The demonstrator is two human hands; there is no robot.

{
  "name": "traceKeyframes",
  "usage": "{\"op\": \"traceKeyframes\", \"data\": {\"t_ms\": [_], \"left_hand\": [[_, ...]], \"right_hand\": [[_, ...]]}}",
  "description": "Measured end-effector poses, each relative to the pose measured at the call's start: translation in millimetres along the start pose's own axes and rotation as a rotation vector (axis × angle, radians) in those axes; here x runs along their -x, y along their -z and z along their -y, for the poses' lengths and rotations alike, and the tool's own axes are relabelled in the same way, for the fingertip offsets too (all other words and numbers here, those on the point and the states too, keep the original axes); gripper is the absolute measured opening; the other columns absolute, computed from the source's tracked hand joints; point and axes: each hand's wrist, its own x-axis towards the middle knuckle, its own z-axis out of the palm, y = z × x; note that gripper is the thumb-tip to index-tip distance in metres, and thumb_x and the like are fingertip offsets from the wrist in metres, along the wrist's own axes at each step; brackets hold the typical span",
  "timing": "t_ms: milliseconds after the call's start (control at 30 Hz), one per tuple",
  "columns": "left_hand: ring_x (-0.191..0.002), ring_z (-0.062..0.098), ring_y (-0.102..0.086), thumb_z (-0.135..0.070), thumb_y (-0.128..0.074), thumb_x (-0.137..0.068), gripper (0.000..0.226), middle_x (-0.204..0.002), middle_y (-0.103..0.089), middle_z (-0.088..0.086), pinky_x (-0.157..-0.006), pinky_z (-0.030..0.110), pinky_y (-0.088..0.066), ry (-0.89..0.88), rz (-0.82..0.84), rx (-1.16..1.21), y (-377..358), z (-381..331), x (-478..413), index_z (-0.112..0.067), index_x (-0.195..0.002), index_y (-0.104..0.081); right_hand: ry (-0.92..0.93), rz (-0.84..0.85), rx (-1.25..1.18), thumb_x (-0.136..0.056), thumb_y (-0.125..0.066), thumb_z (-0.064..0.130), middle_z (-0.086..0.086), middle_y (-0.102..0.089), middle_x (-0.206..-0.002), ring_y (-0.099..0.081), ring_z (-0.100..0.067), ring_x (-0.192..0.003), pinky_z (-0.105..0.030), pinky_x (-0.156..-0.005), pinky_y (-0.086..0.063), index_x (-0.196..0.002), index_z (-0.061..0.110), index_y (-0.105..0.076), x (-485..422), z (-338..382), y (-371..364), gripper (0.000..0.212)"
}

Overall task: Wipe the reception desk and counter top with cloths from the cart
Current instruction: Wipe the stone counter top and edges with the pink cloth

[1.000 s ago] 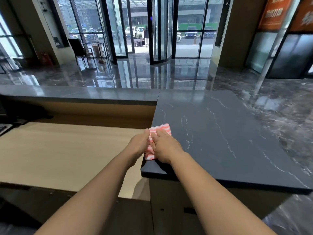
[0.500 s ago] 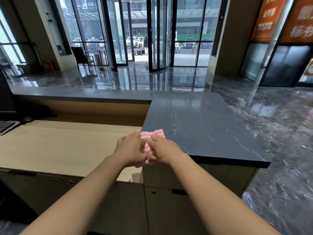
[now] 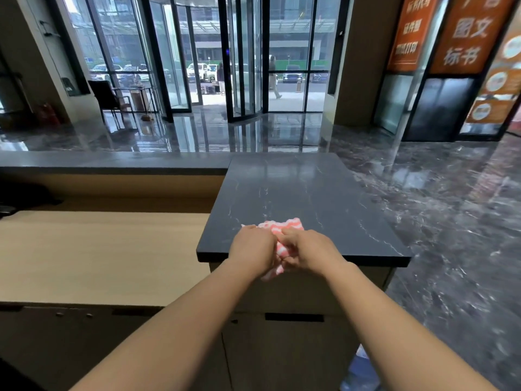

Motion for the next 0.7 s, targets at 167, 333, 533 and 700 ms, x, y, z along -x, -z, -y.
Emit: {"op": "traceKeyframes", "data": {"t_ms": [167, 333, 533, 700], "left_hand": [[-0.106, 0.024, -0.059, -0.019, -0.066, -0.082, 0.014, -0.111, -0.065, 0.008, -0.081, 0.026, -0.04, -0.125, 0.004, 0.023, 5, -55, -10, -0.014, -0.094, -0.072], [-0.111, 0.028, -0.058, -0.024, -0.072, -0.079, 0.023, -0.116, -0.065, 0.009, -0.097, 0.038, -0.043, -0.195, 0.035, 0.03, -1, -105, -24, -0.014, -0.099, -0.071], [-0.11, 0.028, -0.059, -0.025, -0.07, -0.082, 0.023, -0.113, -0.067, 0.01, -0.097, 0.04, -0.043, -0.294, -0.033, 0.059, -6, -148, -42, -0.013, -0.102, -0.071], [-0.112, 0.027, -0.058, -0.029, -0.069, -0.083, 0.024, -0.114, -0.066, 0.007, -0.097, 0.041, -0.043, -0.344, -0.06, 0.047, -16, -157, -53, -0.018, -0.105, -0.069]], "right_hand": [[-0.103, -0.04, -0.003, -0.088, -0.059, 0.029, 0.006, -0.064, -0.124, -0.058, -0.023, -0.11, -0.029, -0.081, -0.045, -0.135, 0.04, -0.051, 31, -48, 12, 0.049], [-0.217, -0.063, 0.013, -0.087, -0.061, 0.029, 0.004, -0.067, -0.112, -0.059, -0.022, -0.104, -0.026, -0.07, -0.037, -0.131, 0.049, -0.053, 59, -89, 24, 0.049], [-0.384, -0.069, 0.039, -0.08, -0.062, 0.028, 0.004, -0.07, -0.099, -0.062, -0.021, -0.093, -0.031, -0.072, -0.048, -0.101, 0.036, -0.068, 81, -122, 34, 0.023], [-0.442, -0.062, 0.071, -0.081, -0.063, 0.024, 0.003, -0.07, -0.091, -0.061, -0.02, -0.085, -0.028, -0.068, -0.045, -0.092, 0.031, -0.071, 81, -119, 40, 0.016]]}}
